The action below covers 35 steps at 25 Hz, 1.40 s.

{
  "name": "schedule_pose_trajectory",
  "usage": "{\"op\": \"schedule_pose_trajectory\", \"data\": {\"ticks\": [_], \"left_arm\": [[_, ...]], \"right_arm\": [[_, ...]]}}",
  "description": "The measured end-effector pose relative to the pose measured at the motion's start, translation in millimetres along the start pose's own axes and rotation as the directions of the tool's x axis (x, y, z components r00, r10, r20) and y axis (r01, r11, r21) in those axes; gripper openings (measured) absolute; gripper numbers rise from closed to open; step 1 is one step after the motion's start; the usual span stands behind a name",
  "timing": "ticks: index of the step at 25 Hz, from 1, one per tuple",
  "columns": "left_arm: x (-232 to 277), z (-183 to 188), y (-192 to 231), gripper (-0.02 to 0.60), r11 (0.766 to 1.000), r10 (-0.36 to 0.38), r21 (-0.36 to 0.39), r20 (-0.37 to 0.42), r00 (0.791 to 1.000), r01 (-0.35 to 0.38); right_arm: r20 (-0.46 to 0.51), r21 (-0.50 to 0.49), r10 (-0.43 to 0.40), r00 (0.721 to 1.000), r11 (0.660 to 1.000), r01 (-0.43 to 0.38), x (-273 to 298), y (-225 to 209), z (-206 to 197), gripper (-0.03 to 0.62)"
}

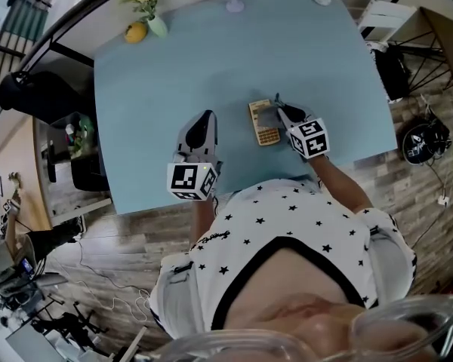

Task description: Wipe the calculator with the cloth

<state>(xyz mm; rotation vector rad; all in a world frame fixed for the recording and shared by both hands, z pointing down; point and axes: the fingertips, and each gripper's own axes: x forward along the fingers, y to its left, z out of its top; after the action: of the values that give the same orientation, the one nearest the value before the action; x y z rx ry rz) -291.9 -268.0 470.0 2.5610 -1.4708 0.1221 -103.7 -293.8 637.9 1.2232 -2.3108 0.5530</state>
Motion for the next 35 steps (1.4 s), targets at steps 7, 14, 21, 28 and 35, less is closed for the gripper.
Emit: {"op": "schedule_pose_trajectory", "data": {"ticks": [7,14,21,28,35], "left_arm": [[-10,-3,5,0.031,1.000,0.020,-0.011,0.010,1.000,-0.020],[-26,-6,5,0.031,0.996,0.085,-0.019,0.022,0.996,-0.084],[-51,-4,-9,0.031,0.990,0.139,-0.003,-0.004,0.990,-0.139],[-59,0,-16,0.031,0.985,0.173,0.002,0.000,0.985,-0.173],[-45,6,-34,0.031,0.992,0.127,0.026,-0.007,0.992,-0.127]], "right_arm": [[-0.017,-0.036,0.166,0.986,0.985,-0.166,-1,61,0,0.034],[-0.144,-0.104,0.300,0.943,0.943,-0.316,2,105,-33,0.034],[-0.193,-0.095,0.332,0.923,0.930,-0.354,4,113,-52,0.034],[-0.153,-0.033,0.300,0.942,0.951,-0.308,-1,87,-46,0.034],[-0.111,0.078,0.229,0.967,0.972,-0.221,-12,45,-50,0.034]]}}
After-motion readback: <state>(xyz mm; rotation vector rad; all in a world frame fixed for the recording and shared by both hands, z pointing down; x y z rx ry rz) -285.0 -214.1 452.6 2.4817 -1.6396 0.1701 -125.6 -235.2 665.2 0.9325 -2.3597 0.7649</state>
